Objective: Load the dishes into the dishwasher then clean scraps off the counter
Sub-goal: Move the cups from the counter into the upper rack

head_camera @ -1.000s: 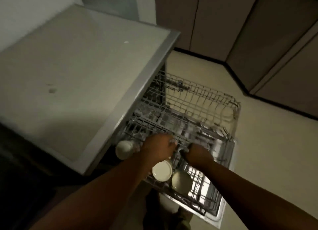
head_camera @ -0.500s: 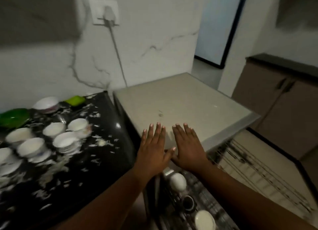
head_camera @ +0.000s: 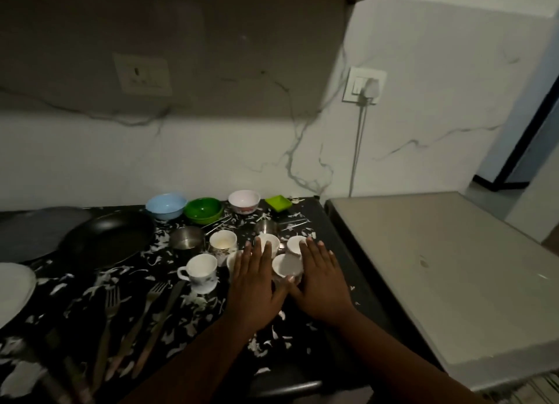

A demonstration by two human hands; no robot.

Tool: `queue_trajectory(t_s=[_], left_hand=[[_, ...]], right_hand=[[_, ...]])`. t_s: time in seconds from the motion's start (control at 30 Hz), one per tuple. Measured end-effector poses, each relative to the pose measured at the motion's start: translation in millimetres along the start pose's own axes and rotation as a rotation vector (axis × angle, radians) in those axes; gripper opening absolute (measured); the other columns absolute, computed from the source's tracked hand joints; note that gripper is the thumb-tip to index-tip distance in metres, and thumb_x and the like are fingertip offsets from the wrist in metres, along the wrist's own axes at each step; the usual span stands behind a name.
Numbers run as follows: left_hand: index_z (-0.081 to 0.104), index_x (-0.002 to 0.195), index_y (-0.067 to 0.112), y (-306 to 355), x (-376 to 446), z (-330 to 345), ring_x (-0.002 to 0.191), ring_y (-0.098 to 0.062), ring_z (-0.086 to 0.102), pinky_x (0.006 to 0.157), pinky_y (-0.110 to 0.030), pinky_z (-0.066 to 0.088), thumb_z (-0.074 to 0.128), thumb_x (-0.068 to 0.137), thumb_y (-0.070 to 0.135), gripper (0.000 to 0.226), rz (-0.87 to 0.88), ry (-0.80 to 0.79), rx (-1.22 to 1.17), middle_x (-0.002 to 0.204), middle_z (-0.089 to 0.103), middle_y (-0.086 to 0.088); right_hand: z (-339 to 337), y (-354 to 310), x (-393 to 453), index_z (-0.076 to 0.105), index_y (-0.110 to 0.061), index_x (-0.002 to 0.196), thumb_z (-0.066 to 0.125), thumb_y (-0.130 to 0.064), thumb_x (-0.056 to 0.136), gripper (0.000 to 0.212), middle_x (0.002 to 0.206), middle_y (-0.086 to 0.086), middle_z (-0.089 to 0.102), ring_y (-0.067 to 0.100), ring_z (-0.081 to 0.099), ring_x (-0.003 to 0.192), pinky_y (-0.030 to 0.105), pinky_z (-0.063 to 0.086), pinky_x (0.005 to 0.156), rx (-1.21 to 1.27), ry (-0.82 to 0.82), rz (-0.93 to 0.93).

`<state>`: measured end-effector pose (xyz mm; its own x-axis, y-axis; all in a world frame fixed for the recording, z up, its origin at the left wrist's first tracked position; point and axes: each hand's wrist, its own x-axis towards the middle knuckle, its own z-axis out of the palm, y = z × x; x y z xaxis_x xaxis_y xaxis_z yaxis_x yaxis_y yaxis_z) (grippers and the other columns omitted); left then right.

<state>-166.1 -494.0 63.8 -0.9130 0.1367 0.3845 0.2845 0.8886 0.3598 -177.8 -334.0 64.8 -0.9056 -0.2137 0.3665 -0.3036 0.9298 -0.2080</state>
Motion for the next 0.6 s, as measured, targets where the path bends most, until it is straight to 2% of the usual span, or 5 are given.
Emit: queue_trajectory(t_s=[0.1, 0.27, 0.4, 0.53, 0.6], left_hand=[[0.021, 0.15, 0.017, -15, -4, 4, 0.144, -0.023, 0.02, 0.115, -0.036, 0.021, 0.018, 0.08, 0.073, 0.089, -0.055, 0.005, -0.122, 0.157, 0.019, -0.004], [0.034, 0.141, 0.02, -5, 0, 24, 0.131, -0.022, 0.037, 0.106, -0.033, 0.033, 0.06, 0.079, 0.054, 0.076, -0.174, -0.018, -0.324, 0.139, 0.04, -0.002], [0.038, 0.135, 0.021, -1, 6, 43, 0.126, -0.023, 0.042, 0.102, -0.038, 0.038, 0.064, 0.064, 0.06, 0.085, -0.257, -0.047, -0.371, 0.132, 0.045, -0.001], [0.038, 0.134, 0.025, -8, 14, 56, 0.122, -0.018, 0.046, 0.099, -0.039, 0.042, 0.06, 0.057, 0.07, 0.092, -0.294, -0.019, -0.325, 0.127, 0.049, 0.005], [0.037, 0.134, 0.028, -10, 17, 62, 0.121, -0.017, 0.048, 0.098, -0.04, 0.042, 0.058, 0.055, 0.075, 0.094, -0.312, -0.019, -0.311, 0.127, 0.052, 0.007]], right_hand=[[8, 7, 9, 0.034, -0.01, 0.146, 0.037, -0.061, 0.08, 0.083, 0.15, 0.009, 0.037, 0.027, 0.031, 0.141, 0.041, 0.03, 0.113, 0.152, -0.03, 0.078], [6, 39, 25, 0.035, -0.013, 0.141, 0.063, -0.021, 0.082, 0.065, 0.129, -0.007, 0.052, 0.013, 0.054, 0.115, 0.023, 0.039, 0.096, 0.618, -0.147, 0.383], [19, 56, 48, 0.033, -0.011, 0.139, 0.077, -0.002, 0.074, 0.079, 0.114, 0.003, 0.059, 0.018, 0.059, 0.1, 0.031, 0.049, 0.082, 0.859, -0.212, 0.586], [37, 70, 74, 0.052, -0.014, 0.122, 0.094, -0.017, 0.043, 0.089, 0.117, 0.006, 0.067, 0.025, 0.065, 0.106, 0.049, 0.05, 0.095, 1.071, -0.275, 0.584], [40, 72, 81, 0.058, -0.014, 0.122, 0.092, -0.015, 0.046, 0.084, 0.116, 0.008, 0.068, 0.027, 0.064, 0.108, 0.047, 0.051, 0.094, 1.082, -0.346, 0.511]])
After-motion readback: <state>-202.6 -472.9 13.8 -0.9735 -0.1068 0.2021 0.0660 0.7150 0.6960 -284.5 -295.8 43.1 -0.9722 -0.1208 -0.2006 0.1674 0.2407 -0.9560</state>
